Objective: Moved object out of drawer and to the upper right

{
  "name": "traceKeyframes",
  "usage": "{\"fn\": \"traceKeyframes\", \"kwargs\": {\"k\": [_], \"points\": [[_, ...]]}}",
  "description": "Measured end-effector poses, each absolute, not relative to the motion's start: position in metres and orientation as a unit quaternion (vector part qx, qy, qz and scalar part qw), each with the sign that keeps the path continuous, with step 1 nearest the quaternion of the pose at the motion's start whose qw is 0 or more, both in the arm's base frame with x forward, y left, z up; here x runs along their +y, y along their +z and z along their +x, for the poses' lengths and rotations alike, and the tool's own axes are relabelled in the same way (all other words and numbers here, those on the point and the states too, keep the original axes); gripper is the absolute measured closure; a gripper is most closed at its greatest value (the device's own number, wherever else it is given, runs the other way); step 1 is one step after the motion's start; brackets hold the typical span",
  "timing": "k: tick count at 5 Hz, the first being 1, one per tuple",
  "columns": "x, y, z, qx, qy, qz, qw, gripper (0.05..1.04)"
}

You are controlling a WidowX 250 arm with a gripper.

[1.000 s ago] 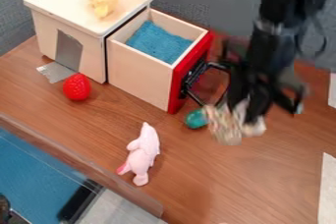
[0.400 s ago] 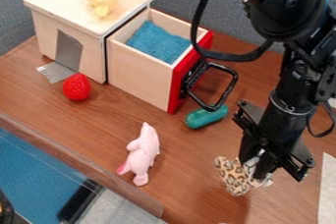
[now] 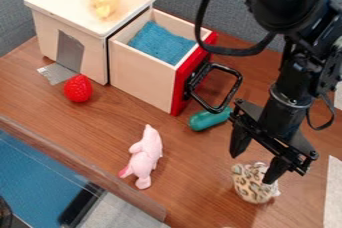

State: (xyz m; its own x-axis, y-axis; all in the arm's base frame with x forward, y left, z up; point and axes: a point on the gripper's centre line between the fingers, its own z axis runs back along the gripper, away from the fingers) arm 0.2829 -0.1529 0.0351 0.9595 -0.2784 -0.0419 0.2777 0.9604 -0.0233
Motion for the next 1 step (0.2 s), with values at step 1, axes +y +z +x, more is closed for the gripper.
{"fn": "traceKeyframes", "kwargs": {"k": [1], "points": [[-0.1453, 0.0525, 0.2791, 0.032, -0.102, 0.003, 0.994, 0.075]]}}
